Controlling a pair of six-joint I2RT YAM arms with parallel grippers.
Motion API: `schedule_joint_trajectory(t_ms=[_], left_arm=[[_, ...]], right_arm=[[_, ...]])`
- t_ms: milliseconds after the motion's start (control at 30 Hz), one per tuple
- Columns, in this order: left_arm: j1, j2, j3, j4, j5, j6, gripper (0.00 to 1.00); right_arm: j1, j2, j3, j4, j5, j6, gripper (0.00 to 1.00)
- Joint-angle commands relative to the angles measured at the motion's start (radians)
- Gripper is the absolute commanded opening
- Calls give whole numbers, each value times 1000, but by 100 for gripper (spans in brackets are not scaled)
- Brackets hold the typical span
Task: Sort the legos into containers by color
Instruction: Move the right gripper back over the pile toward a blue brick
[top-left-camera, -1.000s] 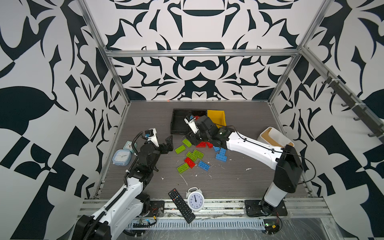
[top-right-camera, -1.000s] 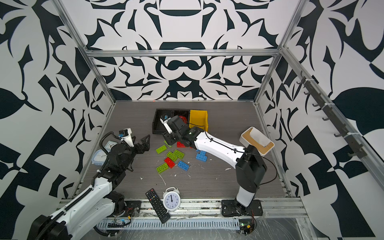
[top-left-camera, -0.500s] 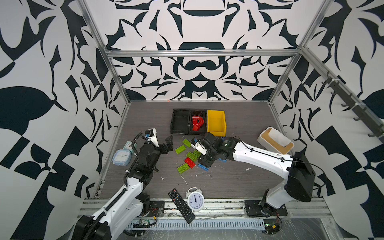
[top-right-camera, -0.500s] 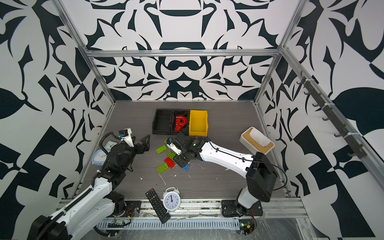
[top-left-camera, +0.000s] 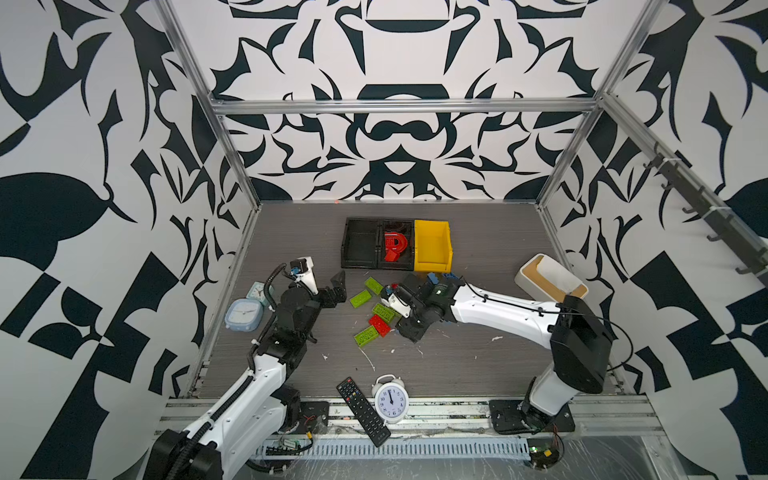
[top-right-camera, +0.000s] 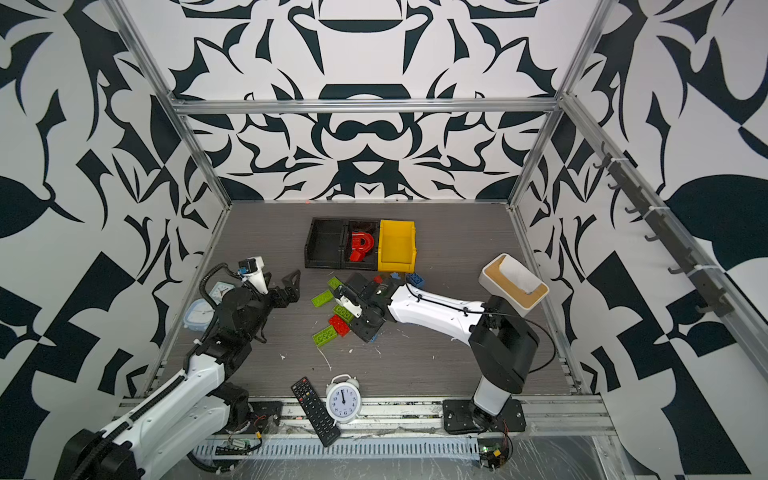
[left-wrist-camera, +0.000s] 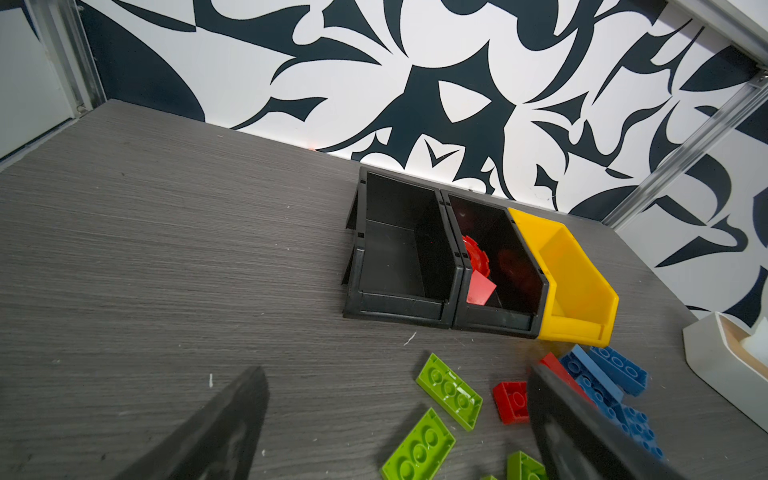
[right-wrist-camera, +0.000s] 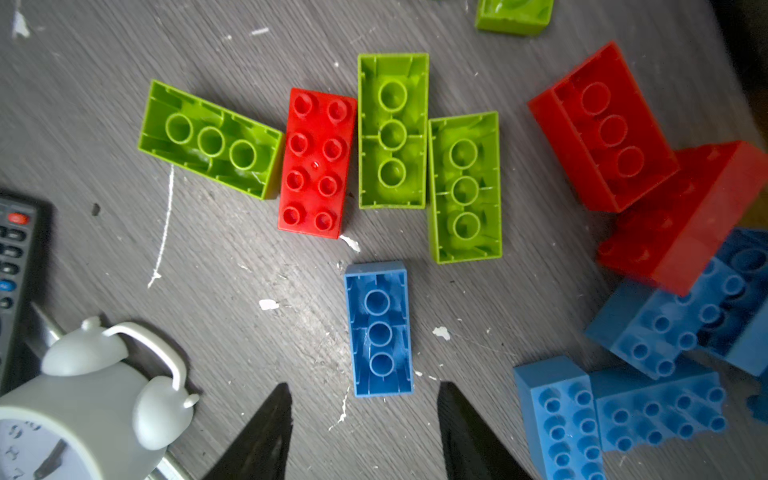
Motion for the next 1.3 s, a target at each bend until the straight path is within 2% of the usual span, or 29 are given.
schedule_joint_trajectory(t_ms=[0, 667, 933, 1133, 1267], left_arm=[[4, -2, 4, 4, -6, -1, 100], [4, -11, 4, 2, 18, -3, 100], [4, -3, 4, 6, 18, -1, 100], [4, -6, 6, 5, 21, 1, 100], [4, -14, 2, 3, 21, -2, 100]], right_arm=[[9, 13, -11, 25, 23, -2, 59], [13, 115, -33, 62, 70, -10, 58], [12, 128, -40, 72, 62, 0, 45], [13, 130, -45, 69, 76, 1, 44], [13, 139, -52, 68, 73, 8, 38]])
